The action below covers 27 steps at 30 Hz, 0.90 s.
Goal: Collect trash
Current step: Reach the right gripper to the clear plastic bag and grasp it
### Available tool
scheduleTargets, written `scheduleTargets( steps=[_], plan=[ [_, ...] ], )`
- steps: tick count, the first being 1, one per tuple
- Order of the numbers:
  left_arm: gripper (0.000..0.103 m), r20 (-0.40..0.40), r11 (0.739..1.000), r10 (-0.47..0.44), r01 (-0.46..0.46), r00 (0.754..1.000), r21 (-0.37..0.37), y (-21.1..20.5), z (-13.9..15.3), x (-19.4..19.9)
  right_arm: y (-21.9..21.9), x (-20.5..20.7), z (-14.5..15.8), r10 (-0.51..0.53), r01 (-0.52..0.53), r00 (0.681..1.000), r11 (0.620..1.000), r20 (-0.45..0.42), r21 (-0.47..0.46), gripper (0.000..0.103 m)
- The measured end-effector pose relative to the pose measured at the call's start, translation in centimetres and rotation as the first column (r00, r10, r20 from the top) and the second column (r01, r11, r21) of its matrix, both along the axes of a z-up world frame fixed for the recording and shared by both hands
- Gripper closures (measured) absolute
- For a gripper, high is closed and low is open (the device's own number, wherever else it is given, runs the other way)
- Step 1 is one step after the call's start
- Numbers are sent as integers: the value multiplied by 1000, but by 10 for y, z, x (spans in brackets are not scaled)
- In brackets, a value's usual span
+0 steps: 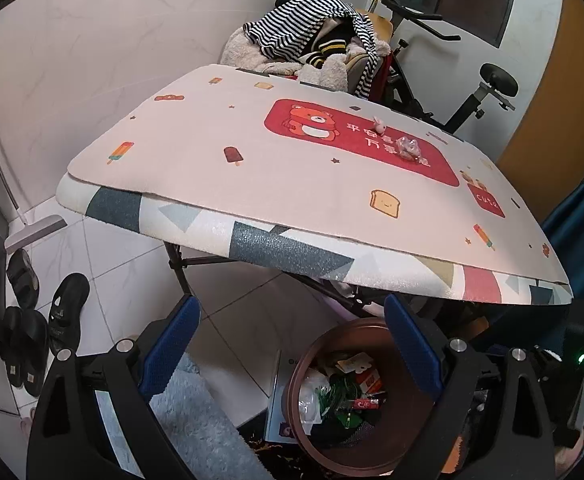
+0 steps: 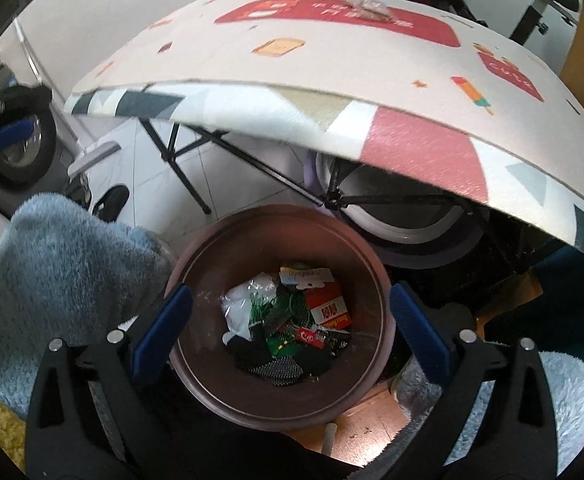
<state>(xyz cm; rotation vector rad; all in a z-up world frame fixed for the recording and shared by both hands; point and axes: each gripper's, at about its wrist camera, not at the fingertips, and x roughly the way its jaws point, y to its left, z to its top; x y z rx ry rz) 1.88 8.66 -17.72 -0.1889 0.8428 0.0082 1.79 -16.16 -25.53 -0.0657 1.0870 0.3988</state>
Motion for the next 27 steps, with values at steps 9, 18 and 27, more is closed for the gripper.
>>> scheduleTargets(
  steps=[9,18,27],
  plan=[
    [12,25,1000,-19,19,1000,-10,0,7,23,-33,27,35,-108,103,989,993,98,53,6],
    [12,57,998,-7,11,998,-65,8,19,70,-66,113,75,-129,125,964,992,232,33,6],
    [12,113,996,-32,41,993,-77,5,25,113,-57,233,77,-150,145,959,989,239,37,6]
  ],
)
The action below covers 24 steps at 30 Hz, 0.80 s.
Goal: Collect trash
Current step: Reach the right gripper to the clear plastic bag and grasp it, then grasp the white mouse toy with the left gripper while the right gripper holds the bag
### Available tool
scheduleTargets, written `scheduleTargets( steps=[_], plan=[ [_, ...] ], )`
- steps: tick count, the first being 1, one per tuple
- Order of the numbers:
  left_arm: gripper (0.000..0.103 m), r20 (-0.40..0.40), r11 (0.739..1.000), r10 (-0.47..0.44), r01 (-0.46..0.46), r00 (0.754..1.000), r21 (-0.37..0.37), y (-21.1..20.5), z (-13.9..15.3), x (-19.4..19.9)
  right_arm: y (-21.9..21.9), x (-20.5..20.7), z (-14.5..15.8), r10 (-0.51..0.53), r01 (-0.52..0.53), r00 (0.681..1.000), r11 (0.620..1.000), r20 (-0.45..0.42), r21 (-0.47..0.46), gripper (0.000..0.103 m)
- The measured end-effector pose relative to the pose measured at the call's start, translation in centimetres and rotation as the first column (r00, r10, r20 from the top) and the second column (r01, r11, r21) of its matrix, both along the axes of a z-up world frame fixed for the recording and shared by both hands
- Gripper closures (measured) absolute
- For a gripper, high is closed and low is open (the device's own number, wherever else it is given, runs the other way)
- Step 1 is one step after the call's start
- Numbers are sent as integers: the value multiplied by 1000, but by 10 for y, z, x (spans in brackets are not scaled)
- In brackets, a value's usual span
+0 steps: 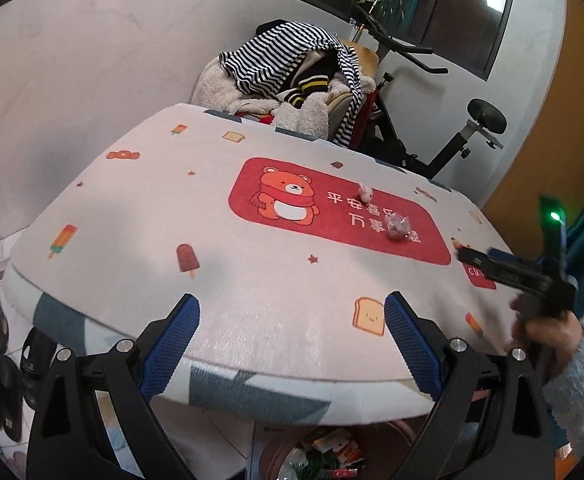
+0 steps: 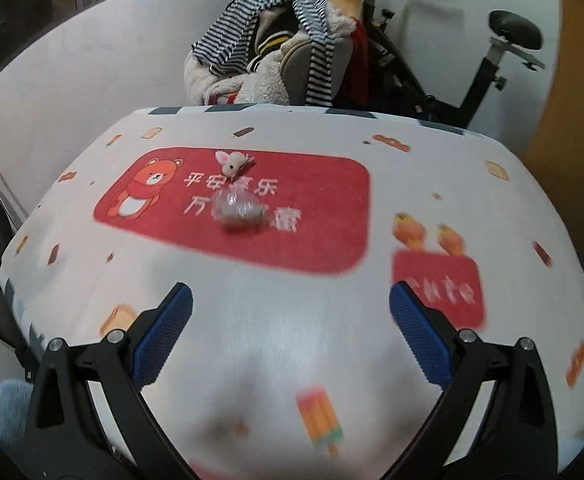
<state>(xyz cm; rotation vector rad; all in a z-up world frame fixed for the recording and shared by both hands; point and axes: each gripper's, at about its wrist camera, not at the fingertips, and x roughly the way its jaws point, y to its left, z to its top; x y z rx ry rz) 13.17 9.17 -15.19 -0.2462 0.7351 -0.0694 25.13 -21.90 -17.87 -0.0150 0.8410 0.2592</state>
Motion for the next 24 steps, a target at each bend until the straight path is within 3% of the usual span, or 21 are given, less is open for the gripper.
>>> scheduleTargets(
  steps=[9,11,15,18,19,21,24],
  plan=[
    [12,-55,1000,9,-8,998,10,4,-16,31,59,70,-16,106,-106,994,993,-1,-53,8],
    [12,-60,1000,12,-11,998,7,5,-18,35,67,79,-22,118,-119,993,991,-8,-67,19],
    [12,-68,1000,10,-11,998,-19,7,-20,47,72,94,-35,117,-119,993,991,-26,-55,21],
    [12,-66,999,-13,11,998,-30,3,-21,58,71,102,-43,121,-124,991,991,-60,-50,37],
    [12,-65,999,-19,17,998,-32,1,-21,61,71,104,-46,129,-132,989,990,-76,-40,50],
    [13,-64,999,-33,30,997,-40,-3,-20,70,66,103,-47,131,-132,988,991,-83,-6,54],
    [19,-62,997,-55,51,997,-56,-13,-19,90,54,92,-40,104,-104,994,994,-14,46,57]
  ],
)
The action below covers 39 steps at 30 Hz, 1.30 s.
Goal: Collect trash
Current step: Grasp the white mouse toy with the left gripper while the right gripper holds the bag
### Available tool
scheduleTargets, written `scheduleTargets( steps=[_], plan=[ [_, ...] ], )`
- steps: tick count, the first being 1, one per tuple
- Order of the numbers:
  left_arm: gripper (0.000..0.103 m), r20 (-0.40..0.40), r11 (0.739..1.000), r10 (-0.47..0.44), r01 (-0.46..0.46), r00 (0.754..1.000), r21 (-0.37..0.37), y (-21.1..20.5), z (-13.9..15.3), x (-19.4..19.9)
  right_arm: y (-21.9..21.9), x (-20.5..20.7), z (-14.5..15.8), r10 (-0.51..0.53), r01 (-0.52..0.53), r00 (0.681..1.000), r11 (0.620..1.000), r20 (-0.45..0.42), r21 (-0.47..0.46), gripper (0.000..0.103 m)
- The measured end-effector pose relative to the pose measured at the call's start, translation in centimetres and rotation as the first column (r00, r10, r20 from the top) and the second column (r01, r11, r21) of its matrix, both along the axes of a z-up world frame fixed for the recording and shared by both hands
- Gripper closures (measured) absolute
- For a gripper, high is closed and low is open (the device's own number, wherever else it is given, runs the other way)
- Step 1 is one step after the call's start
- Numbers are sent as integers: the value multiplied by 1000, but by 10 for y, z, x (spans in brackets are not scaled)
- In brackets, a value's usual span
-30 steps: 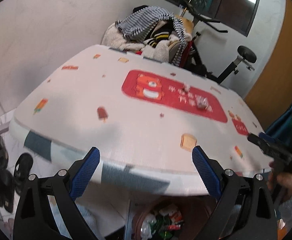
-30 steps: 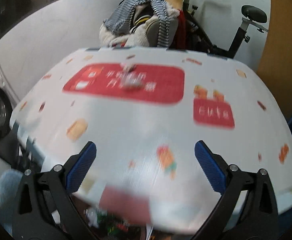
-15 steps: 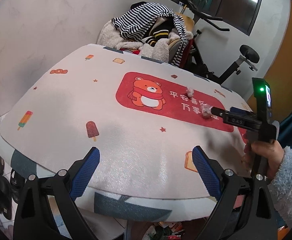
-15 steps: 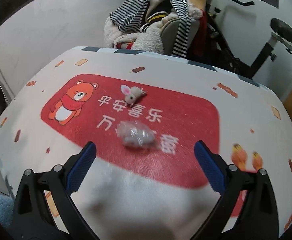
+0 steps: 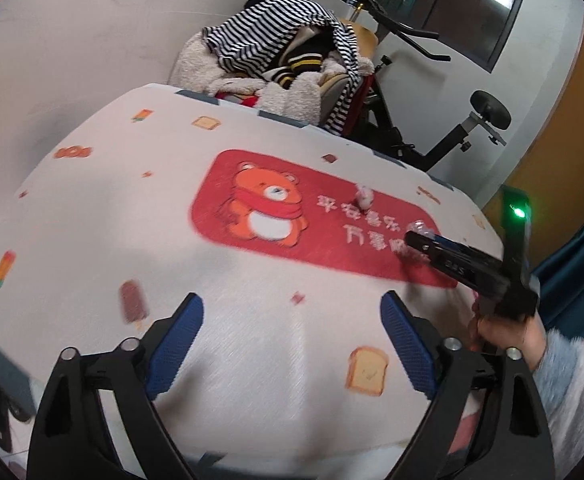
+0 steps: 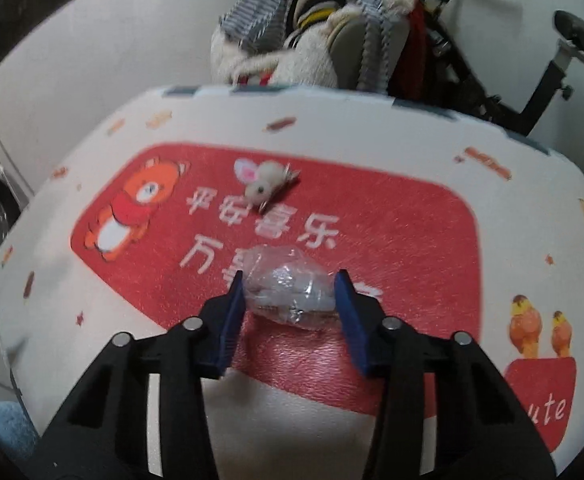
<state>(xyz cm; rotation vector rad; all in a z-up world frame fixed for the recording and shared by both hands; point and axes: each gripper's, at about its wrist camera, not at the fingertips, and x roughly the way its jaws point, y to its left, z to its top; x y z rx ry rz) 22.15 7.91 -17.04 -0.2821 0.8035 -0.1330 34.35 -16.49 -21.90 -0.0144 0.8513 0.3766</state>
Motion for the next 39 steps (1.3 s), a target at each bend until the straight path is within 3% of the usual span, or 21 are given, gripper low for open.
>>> scheduleTargets(
  steps=[4,6,10,14,20,22,23,24,25,33,39],
  plan=[
    [25,10,998,-61,61,998,2,-24,-2,40,-36,-14,9,-202,191,976,974,83,123,57],
    [28,7,995,-94,94,996,22,-39,-4,65,-56,-19,9,-309,289,947,938,83,193,57],
    [33,-23,987,-157,157,987,27,-67,-14,117,-79,-19,5,-414,388,909,882,48,268,57],
    [42,-53,983,-181,183,982,31,-93,-27,168,-82,-17,2,-411,384,911,878,39,287,57],
    [45,-96,976,-189,198,977,95,-128,-44,212,-88,-16,-2,-406,381,914,864,8,328,57],
    [53,-151,963,-181,206,972,172,-139,-54,225,-90,-15,-3,-405,382,914,859,-2,340,57],
    [67,-171,960,-182,212,968,182,-141,-58,228,-90,-14,-3,-398,376,917,861,-6,342,57],
    [83,-171,957,-172,205,970,206,-143,-60,230,-89,-13,-3,-390,370,921,864,-10,341,57],
    [87,-169,955,-178,212,969,210,-142,-59,230,-87,-12,-3,-383,364,924,870,-10,334,57],
    [87,-127,957,-235,252,964,143,-117,-37,186,-89,-12,-4,-384,366,923,864,-17,345,57],
    [87,-120,968,-196,211,973,134,-78,-16,118,-66,-3,5,-314,305,949,927,7,218,57]
  ],
)
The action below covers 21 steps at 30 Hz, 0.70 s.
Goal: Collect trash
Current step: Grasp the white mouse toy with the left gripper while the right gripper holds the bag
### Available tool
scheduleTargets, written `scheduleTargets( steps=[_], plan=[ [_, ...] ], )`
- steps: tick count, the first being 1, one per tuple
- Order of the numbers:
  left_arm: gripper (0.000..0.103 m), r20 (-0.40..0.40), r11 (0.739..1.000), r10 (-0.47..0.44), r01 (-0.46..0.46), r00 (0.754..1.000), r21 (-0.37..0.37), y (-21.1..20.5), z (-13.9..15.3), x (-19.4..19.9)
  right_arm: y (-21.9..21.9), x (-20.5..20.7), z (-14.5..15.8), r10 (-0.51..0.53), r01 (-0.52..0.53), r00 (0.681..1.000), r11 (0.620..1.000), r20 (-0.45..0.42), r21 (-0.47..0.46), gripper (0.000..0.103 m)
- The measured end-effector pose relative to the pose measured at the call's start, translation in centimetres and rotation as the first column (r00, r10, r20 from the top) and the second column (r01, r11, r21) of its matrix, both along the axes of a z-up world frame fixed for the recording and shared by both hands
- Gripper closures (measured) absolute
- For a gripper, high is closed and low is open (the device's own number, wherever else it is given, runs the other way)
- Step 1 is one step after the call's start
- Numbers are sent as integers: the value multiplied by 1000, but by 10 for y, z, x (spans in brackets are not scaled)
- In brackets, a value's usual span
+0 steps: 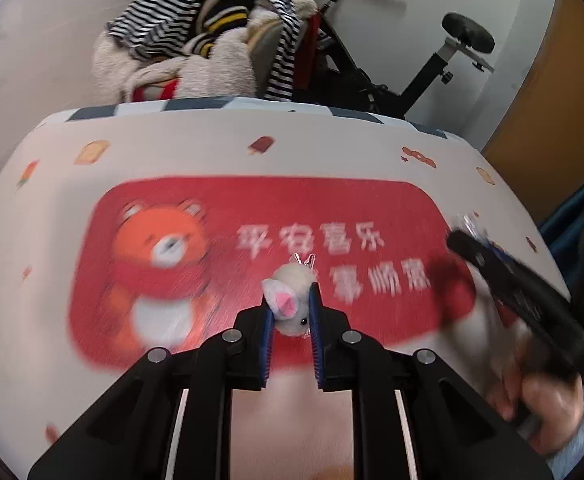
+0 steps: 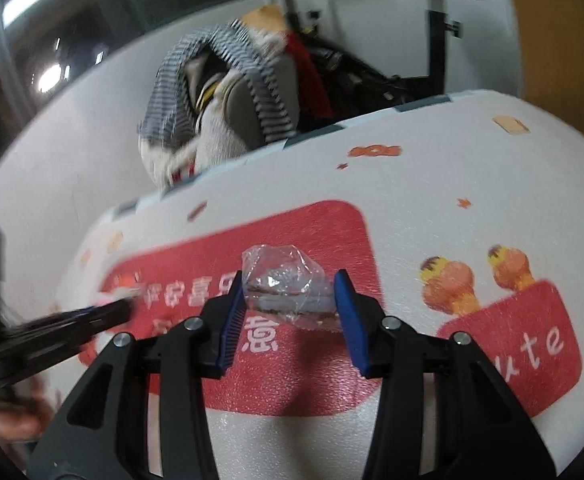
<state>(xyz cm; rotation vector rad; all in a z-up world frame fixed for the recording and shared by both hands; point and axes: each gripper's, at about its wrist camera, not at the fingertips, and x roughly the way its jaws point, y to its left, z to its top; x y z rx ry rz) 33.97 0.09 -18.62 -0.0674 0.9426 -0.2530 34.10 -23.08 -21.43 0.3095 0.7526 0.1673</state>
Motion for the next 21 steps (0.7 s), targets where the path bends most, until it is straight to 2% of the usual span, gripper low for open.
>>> scheduleTargets(
  steps=[3,10,21],
  plan=[
    [87,5,1000,17,-17,1000,-3,16,10,-31,10,-7,13,42,-41,999,998,26,-40,57],
    [87,31,999,29,-28,999,-33,39,36,-101,17,-51,46,116,-113,991,992,66,-59,57],
    [87,107,997,-20,29,994,-78,31,63,-194,3,-150,73,160,-155,983,986,89,-62,57]
  ],
)
